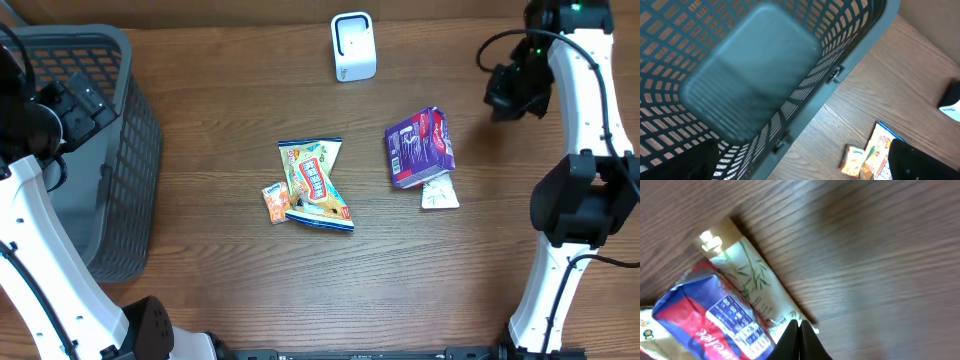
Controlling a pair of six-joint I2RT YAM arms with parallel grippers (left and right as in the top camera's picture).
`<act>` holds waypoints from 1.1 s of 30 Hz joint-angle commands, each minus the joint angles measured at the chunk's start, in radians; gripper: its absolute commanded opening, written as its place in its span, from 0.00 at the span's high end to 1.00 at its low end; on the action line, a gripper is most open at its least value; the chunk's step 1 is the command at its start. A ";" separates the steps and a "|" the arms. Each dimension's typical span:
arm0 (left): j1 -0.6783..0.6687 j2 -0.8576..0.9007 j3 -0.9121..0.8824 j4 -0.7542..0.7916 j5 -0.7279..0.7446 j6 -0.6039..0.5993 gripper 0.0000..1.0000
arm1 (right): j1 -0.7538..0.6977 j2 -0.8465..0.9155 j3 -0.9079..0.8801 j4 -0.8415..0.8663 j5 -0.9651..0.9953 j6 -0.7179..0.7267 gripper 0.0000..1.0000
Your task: Scan the item barcode
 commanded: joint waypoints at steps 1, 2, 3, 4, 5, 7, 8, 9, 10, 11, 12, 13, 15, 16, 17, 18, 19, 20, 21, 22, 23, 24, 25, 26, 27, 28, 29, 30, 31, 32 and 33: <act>0.000 0.006 -0.006 0.002 -0.010 0.015 0.00 | 0.050 -0.027 -0.109 0.060 -0.061 -0.015 0.96; 0.000 0.006 -0.006 0.002 -0.010 0.015 0.00 | 0.077 -0.027 -0.153 0.087 -0.084 -0.015 0.96; 0.000 0.006 -0.006 0.002 -0.010 0.015 0.00 | 0.089 -0.027 -0.167 0.096 -0.089 -0.015 0.96; 0.000 0.006 -0.006 0.002 -0.010 0.015 0.00 | 0.113 -0.027 -0.180 0.104 -0.096 -0.015 0.96; 0.000 0.006 -0.006 0.002 -0.010 0.015 0.00 | 0.128 -0.027 -0.180 0.104 -0.097 -0.016 0.96; 0.000 0.006 -0.006 0.002 -0.010 0.015 0.00 | 0.172 -0.029 -0.178 0.102 -0.105 -0.015 0.96; 0.000 0.006 -0.006 0.002 -0.010 0.015 0.00 | 0.184 -0.029 -0.177 0.099 -0.113 -0.016 0.96; 0.000 0.006 -0.006 0.002 -0.010 0.015 0.00 | 0.194 -0.029 -0.177 0.096 -0.126 -0.016 0.96; 0.000 0.006 -0.006 0.002 -0.010 0.015 0.00 | 0.206 -0.029 -0.177 0.092 -0.151 -0.016 0.96; 0.000 0.006 -0.006 0.002 -0.010 0.015 0.00 | 0.216 -0.029 -0.177 0.088 -0.183 -0.021 0.96; 0.000 0.006 -0.006 0.002 -0.010 0.015 0.00 | 0.223 -0.029 -0.177 0.087 -0.219 -0.042 0.96; 0.000 0.006 -0.006 0.002 -0.010 0.015 0.00 | 0.229 -0.029 -0.177 0.086 -0.252 -0.062 0.96; 0.000 0.006 -0.006 0.002 -0.010 0.015 0.00 | 0.242 -0.029 -0.177 0.088 -0.324 -0.090 0.96; 0.000 0.006 -0.006 0.002 -0.010 0.015 0.00 | 0.247 -0.029 -0.174 0.088 -0.349 -0.095 0.96; 0.000 0.006 -0.006 0.002 -0.010 0.015 0.00 | 0.257 -0.029 -0.164 0.089 -0.391 -0.095 0.96; 0.000 0.006 -0.006 0.002 -0.010 0.015 0.00 | 0.270 -0.031 -0.152 0.088 -0.422 -0.100 0.96; 0.000 0.006 -0.006 0.002 -0.010 0.015 0.00 | 0.279 -0.031 -0.144 0.088 -0.442 -0.114 0.96; 0.000 0.006 -0.006 0.002 -0.010 0.015 0.00 | 0.294 -0.033 -0.137 0.089 -0.462 -0.119 0.96; 0.000 0.006 -0.006 0.002 -0.010 0.015 0.00 | 0.313 -0.035 -0.137 0.097 -0.471 -0.117 0.96; 0.000 0.006 -0.006 0.002 -0.010 0.015 0.00 | 0.327 -0.035 -0.137 0.101 -0.470 -0.117 0.96; 0.000 0.006 -0.006 0.002 -0.010 0.015 0.00 | 0.342 -0.035 -0.137 0.105 -0.470 -0.117 0.96; 0.000 0.006 -0.006 0.002 -0.010 0.015 0.00 | 0.362 -0.035 -0.137 0.112 -0.469 -0.117 0.96; 0.000 0.006 -0.006 0.002 -0.010 0.015 0.00 | 0.386 -0.035 -0.137 0.123 -0.470 -0.116 0.96; 0.000 0.006 -0.006 0.002 -0.010 0.015 0.00 | 0.407 -0.035 -0.137 0.135 -0.469 -0.113 0.96; 0.000 0.006 -0.006 0.002 -0.010 0.015 0.00 | 0.422 -0.035 -0.137 0.145 -0.469 -0.112 0.96; 0.000 0.006 -0.006 0.002 -0.010 0.015 0.00 | 0.436 -0.035 -0.137 0.157 -0.469 -0.112 0.96; 0.000 0.006 -0.006 0.002 -0.010 0.015 0.00 | 0.446 -0.035 -0.137 0.164 -0.469 -0.108 0.96; 0.000 0.006 -0.006 0.002 -0.010 0.015 0.00 | 0.452 -0.035 -0.137 0.168 -0.468 -0.096 0.96; 0.000 0.006 -0.006 0.002 -0.010 0.015 0.00 | 0.454 -0.035 -0.137 0.173 -0.458 -0.082 0.96; 0.000 0.006 -0.006 0.002 -0.010 0.015 0.00 | 0.457 -0.035 -0.137 0.176 -0.441 -0.072 0.96; 0.000 0.006 -0.006 0.002 -0.010 0.015 0.00 | 0.458 -0.035 -0.137 0.178 -0.410 -0.051 0.96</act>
